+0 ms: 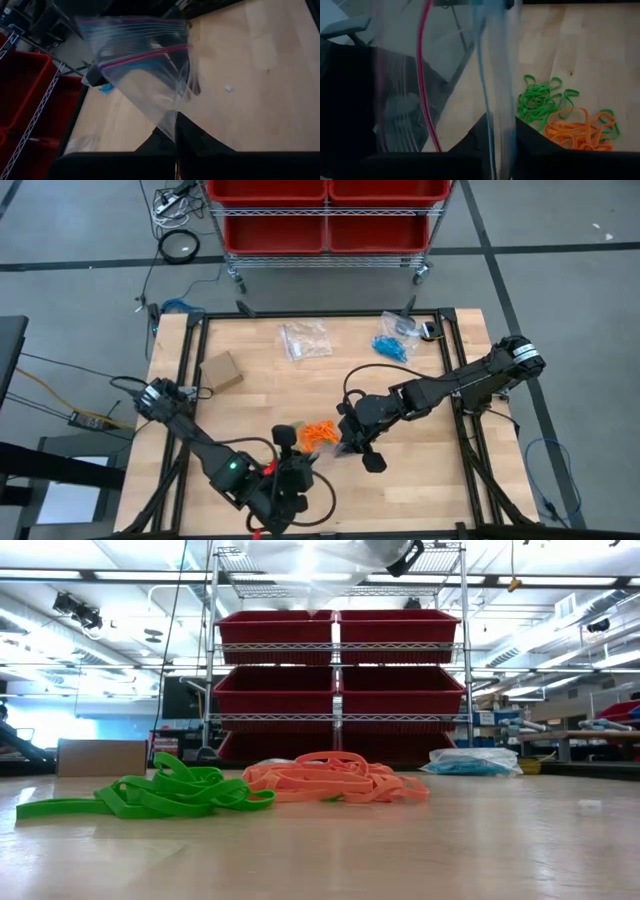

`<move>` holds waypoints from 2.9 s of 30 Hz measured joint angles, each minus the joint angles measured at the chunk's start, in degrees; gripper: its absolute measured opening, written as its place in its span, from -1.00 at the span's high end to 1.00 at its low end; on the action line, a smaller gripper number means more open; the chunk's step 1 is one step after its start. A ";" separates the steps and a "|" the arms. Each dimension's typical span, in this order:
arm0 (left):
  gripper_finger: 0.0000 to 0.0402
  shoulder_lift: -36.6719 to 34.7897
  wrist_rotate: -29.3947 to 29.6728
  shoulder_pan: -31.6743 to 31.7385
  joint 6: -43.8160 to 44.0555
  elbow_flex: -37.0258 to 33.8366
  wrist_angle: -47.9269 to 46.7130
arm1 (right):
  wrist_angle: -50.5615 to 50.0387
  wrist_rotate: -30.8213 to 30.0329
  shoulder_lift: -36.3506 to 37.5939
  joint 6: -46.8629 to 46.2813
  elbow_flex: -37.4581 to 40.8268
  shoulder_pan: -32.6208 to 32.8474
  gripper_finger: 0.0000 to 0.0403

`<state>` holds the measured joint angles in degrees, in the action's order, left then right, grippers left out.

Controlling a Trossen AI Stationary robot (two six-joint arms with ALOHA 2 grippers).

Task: Sort rubber bands
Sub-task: Open the transparent zip bag

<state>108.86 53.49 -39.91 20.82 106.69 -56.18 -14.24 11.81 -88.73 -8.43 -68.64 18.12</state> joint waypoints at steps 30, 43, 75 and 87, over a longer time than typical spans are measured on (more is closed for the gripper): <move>1.00 -0.02 7.40 -2.87 5.37 0.00 -4.01 | -0.46 1.35 1.24 -0.09 0.00 -0.34 0.99; 0.71 -0.02 4.31 -3.03 8.00 0.00 -3.90 | -4.00 -6.59 1.20 -0.38 0.00 -0.96 1.00; 0.97 -0.02 0.83 0.17 13.93 -1.87 -14.48 | -6.51 -4.57 1.92 0.62 -5.35 -2.70 1.00; 0.94 -0.02 5.59 1.07 15.35 -9.66 -6.83 | -6.78 -4.23 1.88 -0.76 -5.35 -2.72 1.00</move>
<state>108.84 59.07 -38.84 36.17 97.03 -63.01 -21.02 7.58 -86.85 -9.18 -74.00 15.40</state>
